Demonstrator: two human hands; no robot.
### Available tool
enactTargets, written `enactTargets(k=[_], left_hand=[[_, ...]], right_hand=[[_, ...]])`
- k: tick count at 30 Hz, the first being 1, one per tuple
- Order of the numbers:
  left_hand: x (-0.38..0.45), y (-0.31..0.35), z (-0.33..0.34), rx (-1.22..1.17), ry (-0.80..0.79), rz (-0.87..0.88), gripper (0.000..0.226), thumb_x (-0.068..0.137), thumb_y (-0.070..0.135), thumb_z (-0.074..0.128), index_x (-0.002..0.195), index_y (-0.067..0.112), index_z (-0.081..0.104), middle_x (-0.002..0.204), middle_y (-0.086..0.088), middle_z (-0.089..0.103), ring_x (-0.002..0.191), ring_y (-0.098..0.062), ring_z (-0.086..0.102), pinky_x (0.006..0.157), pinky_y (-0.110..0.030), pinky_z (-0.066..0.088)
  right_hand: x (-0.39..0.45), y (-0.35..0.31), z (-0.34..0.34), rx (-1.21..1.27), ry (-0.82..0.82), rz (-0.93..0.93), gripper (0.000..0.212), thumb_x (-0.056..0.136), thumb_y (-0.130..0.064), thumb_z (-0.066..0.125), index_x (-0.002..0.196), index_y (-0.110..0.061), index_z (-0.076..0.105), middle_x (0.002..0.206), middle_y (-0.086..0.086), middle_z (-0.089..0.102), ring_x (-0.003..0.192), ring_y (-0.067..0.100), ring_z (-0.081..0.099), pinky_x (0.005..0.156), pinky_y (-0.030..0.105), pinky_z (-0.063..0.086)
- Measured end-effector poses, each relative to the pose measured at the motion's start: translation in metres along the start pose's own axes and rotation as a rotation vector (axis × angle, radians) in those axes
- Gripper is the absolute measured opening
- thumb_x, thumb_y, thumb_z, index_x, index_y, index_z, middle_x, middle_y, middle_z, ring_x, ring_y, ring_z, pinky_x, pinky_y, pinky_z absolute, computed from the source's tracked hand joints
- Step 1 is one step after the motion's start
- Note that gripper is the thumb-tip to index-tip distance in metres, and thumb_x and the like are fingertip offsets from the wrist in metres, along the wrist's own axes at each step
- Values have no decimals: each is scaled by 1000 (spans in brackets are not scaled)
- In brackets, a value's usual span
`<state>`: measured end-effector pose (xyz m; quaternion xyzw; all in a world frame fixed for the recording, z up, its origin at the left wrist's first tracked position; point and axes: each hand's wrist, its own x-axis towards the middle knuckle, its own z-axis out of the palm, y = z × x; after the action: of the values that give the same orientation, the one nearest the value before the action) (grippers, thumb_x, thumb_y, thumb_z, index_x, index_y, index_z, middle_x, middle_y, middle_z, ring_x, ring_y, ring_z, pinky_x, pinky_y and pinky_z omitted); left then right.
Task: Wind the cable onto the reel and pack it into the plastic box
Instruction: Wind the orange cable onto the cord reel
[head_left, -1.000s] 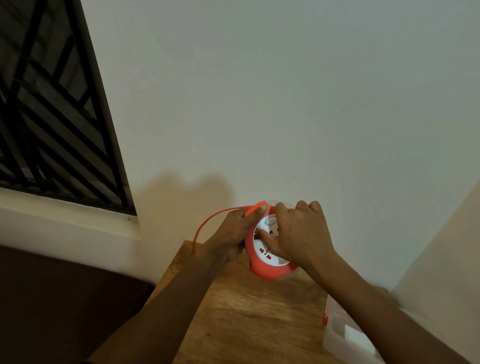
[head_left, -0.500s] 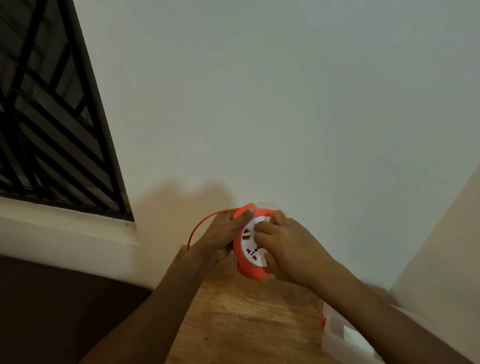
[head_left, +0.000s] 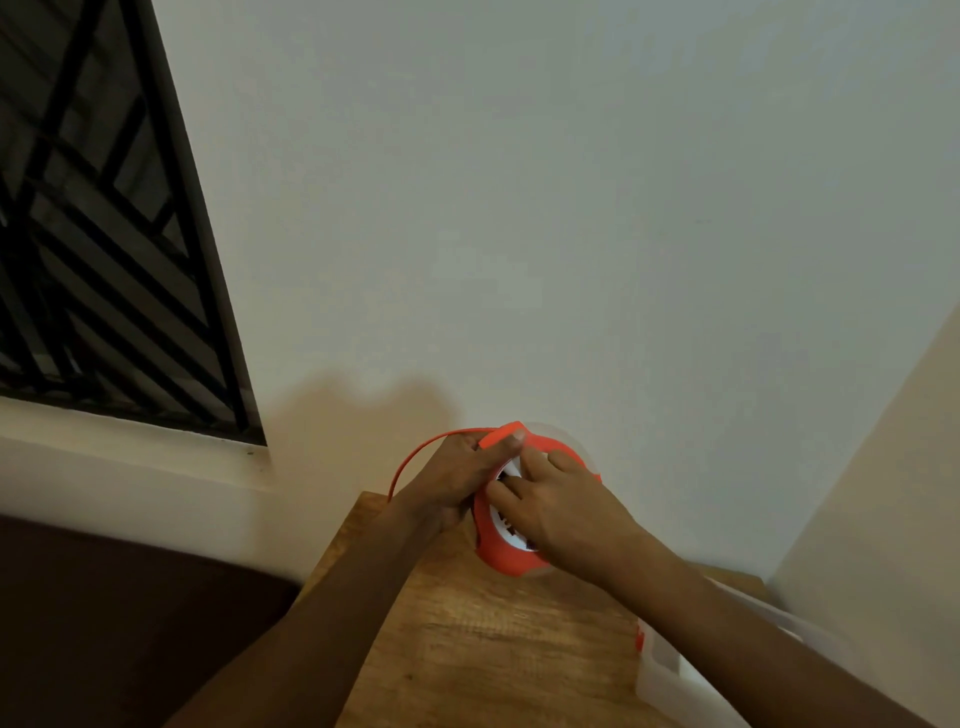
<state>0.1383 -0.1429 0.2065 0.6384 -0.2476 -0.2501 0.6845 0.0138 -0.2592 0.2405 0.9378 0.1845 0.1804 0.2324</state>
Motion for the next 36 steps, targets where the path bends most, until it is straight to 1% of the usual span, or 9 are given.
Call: enactTargets(k=[9, 12, 15, 19, 21, 24, 27, 31, 36], left_hand=[[-11, -2, 1, -126, 40, 4, 47, 75, 57, 76, 103, 19, 79, 102, -8, 81, 88, -25, 79, 70, -29, 62], [-12, -8, 2, -155, 144, 0, 52, 76, 59, 75, 110, 21, 75, 101, -4, 82, 88, -26, 79, 69, -33, 63], [-11, -6, 4, -69, 254, 37, 40, 73, 63, 72, 98, 33, 71, 82, 13, 81, 73, -11, 79, 58, -21, 60], [-5, -10, -5, -15, 273, 40, 22, 88, 51, 70, 100, 32, 70, 90, 8, 81, 72, -8, 78, 57, -20, 60], [-6, -13, -11, -91, 262, 12, 30, 88, 49, 72, 106, 25, 73, 95, -1, 82, 80, -21, 80, 65, -32, 64], [-5, -12, -21, -81, 237, -6, 39, 84, 53, 74, 105, 21, 74, 96, -4, 82, 87, -29, 79, 78, -45, 66], [-2, -9, -27, -16, 201, -16, 40, 86, 51, 74, 109, 18, 74, 98, -6, 82, 89, -30, 79, 85, -51, 64], [-2, -4, -24, -1, 103, -62, 50, 80, 58, 73, 114, 22, 72, 101, -2, 82, 89, -28, 79, 82, -47, 65], [3, 2, -20, 36, 34, -65, 41, 92, 50, 67, 119, 19, 70, 110, -8, 80, 96, -33, 77, 88, -49, 63]], right_hand=[[15, 8, 11, 208, 119, 398, 59, 68, -58, 60, 107, -14, 53, 74, -2, 68, 60, 23, 63, 60, 32, 47], [21, 9, 19, 453, 136, 677, 67, 60, -69, 60, 104, -20, 49, 82, -7, 66, 63, 18, 64, 52, 25, 49], [28, 11, 23, 869, 109, 996, 73, 55, -69, 72, 105, -27, 38, 96, -6, 61, 72, 12, 60, 50, 16, 43], [30, 7, 27, 1173, 165, 1171, 81, 62, -55, 83, 122, -26, 36, 119, 0, 60, 89, 15, 59, 68, 24, 50], [26, 5, 19, 956, 175, 1050, 78, 70, -51, 77, 131, -27, 35, 113, -2, 64, 89, 19, 66, 73, 30, 54], [16, 11, 4, 396, 286, 486, 51, 78, -34, 71, 122, -21, 50, 93, -2, 72, 71, 24, 69, 60, 34, 57], [6, 18, -1, 242, 259, 58, 57, 63, -31, 88, 112, -16, 63, 101, 5, 73, 82, 27, 71, 65, 39, 61], [1, 14, 9, 110, 122, -153, 75, 58, -33, 93, 123, -16, 60, 121, 5, 67, 99, 26, 68, 78, 43, 59], [2, 25, 7, 84, 119, -151, 88, 46, -43, 95, 121, -17, 57, 118, 5, 68, 96, 26, 69, 75, 41, 58]])
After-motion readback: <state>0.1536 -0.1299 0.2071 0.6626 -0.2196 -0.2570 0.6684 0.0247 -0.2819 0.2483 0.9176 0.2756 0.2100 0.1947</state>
